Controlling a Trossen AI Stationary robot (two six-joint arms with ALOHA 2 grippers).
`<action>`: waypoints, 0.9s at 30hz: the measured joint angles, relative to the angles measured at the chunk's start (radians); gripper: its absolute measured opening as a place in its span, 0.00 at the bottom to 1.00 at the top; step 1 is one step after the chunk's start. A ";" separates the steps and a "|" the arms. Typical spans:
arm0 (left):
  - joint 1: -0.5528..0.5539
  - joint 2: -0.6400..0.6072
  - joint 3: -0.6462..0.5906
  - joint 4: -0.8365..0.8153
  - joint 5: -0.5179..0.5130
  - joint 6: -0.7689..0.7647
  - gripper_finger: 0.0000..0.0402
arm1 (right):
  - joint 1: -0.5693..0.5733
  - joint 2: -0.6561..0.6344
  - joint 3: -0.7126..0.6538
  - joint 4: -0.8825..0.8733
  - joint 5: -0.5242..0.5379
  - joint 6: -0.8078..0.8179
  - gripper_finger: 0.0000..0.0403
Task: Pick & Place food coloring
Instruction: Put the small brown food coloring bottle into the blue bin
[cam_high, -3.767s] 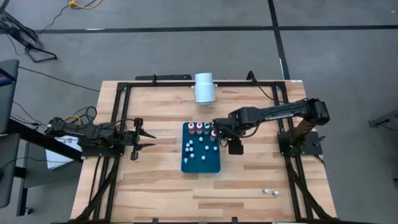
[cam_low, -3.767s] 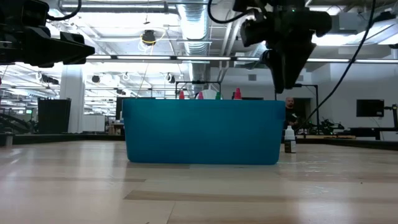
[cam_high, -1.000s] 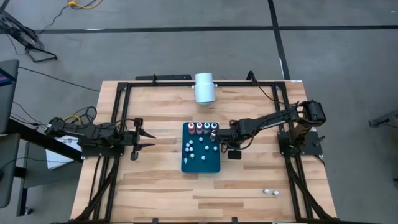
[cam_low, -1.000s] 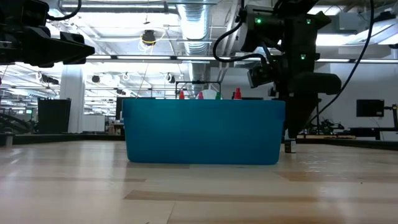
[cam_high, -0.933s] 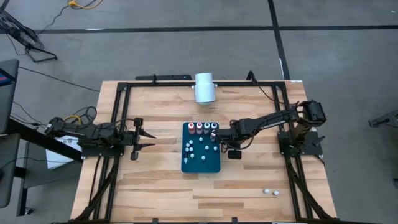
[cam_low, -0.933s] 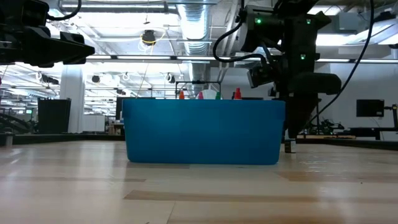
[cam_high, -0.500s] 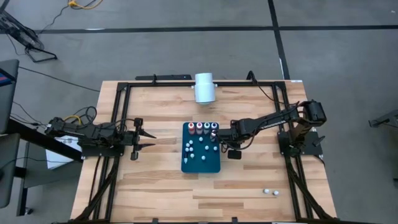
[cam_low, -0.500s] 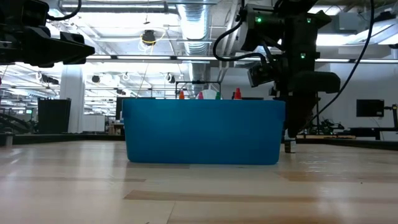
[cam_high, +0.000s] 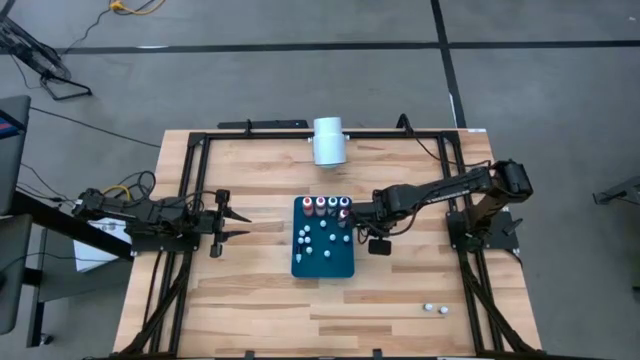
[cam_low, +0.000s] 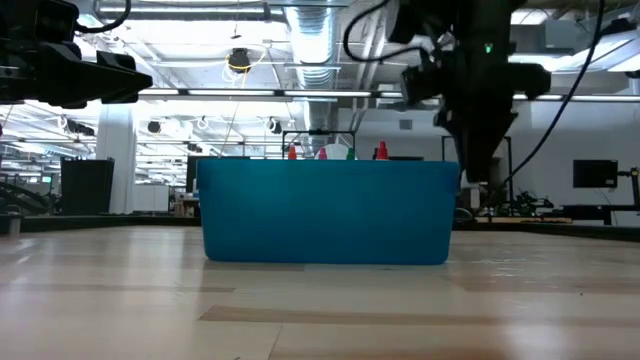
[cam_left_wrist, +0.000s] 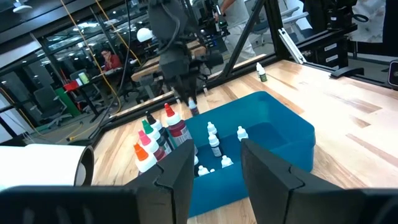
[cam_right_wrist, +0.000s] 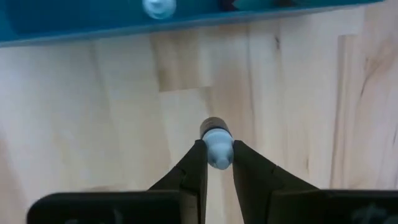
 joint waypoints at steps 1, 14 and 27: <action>0.000 0.000 0.000 0.000 0.000 0.001 0.31 | 0.005 -0.004 0.012 -0.012 -0.008 0.006 0.13; 0.000 0.000 0.000 0.000 0.000 0.000 0.31 | 0.078 -0.022 0.223 -0.158 -0.093 0.072 0.13; 0.000 0.000 0.000 0.000 0.000 0.001 0.31 | 0.112 0.061 0.298 -0.074 -0.125 0.065 0.13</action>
